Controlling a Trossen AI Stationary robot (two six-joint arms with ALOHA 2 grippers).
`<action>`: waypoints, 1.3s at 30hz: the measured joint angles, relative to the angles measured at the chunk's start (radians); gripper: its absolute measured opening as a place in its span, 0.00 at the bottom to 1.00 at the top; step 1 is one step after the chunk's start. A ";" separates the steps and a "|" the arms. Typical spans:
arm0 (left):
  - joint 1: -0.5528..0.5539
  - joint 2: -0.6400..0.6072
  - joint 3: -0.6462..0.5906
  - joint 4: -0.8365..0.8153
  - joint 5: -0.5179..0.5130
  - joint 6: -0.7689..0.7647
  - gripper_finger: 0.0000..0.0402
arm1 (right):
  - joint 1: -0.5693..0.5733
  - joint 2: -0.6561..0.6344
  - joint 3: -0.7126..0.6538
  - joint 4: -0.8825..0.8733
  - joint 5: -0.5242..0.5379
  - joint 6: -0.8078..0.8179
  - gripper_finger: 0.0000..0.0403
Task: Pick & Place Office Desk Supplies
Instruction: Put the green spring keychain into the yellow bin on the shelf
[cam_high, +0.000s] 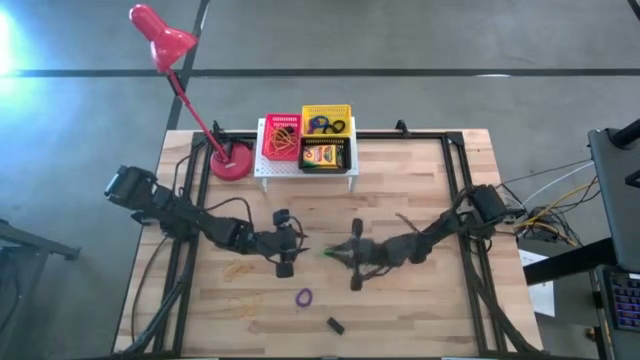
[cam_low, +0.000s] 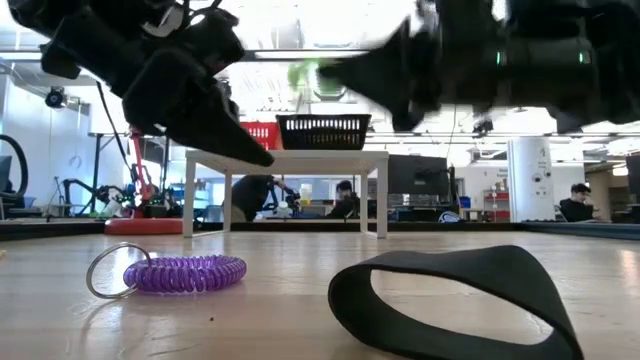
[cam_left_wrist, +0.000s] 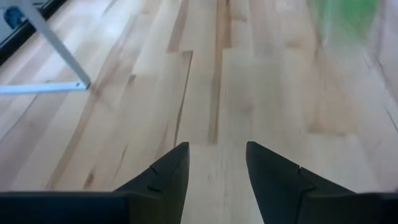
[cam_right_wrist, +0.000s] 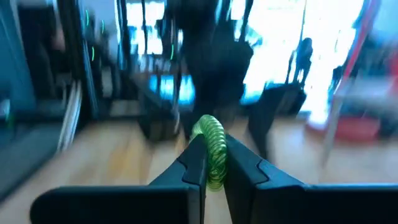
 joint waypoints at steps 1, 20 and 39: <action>0.000 0.001 -0.008 0.011 0.001 0.000 0.40 | -0.013 -0.017 -0.010 0.062 0.003 -0.032 0.07; 0.001 0.006 -0.040 0.101 0.002 0.006 0.40 | -0.781 -0.458 0.603 -1.534 -0.158 0.150 0.07; 0.000 0.006 -0.040 0.096 0.003 -0.029 0.40 | -0.951 -0.147 1.029 -1.978 -0.413 0.084 0.34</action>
